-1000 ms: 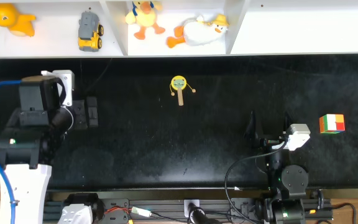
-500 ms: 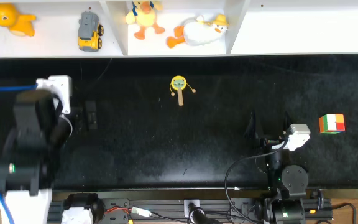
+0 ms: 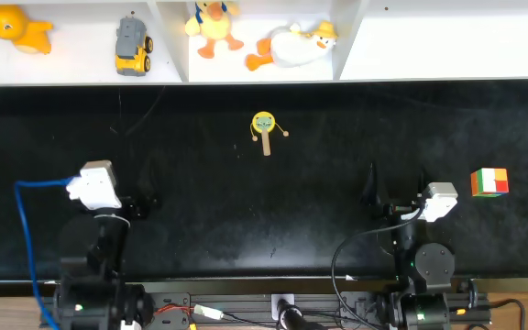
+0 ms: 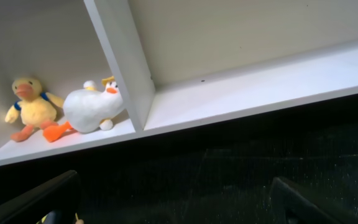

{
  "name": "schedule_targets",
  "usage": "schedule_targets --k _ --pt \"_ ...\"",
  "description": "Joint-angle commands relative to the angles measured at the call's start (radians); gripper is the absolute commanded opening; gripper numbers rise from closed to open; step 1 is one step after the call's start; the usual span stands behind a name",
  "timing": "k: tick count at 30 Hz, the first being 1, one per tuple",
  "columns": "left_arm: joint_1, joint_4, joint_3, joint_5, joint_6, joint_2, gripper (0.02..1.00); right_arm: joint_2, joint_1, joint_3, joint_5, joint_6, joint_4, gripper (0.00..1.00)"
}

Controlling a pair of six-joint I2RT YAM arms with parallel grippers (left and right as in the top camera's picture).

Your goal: Store Toys

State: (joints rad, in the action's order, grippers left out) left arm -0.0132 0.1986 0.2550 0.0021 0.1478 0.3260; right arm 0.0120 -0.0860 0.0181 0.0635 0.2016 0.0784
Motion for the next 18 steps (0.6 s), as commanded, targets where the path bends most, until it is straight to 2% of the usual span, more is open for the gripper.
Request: schedule_targets --k 1,5,18 --pt "0.003 -0.127 -0.152 0.023 0.095 -0.076 0.998 -0.008 -0.005 -0.014 0.008 -0.007 -0.006 0.996" --pt "0.003 -0.214 -0.238 0.033 0.123 -0.116 0.998 -0.008 -0.005 -0.014 0.008 -0.007 -0.006 0.996" --pt "0.005 -0.115 -0.247 0.038 0.089 -0.256 0.996 -0.008 -0.005 -0.014 0.008 -0.007 -0.006 0.996"
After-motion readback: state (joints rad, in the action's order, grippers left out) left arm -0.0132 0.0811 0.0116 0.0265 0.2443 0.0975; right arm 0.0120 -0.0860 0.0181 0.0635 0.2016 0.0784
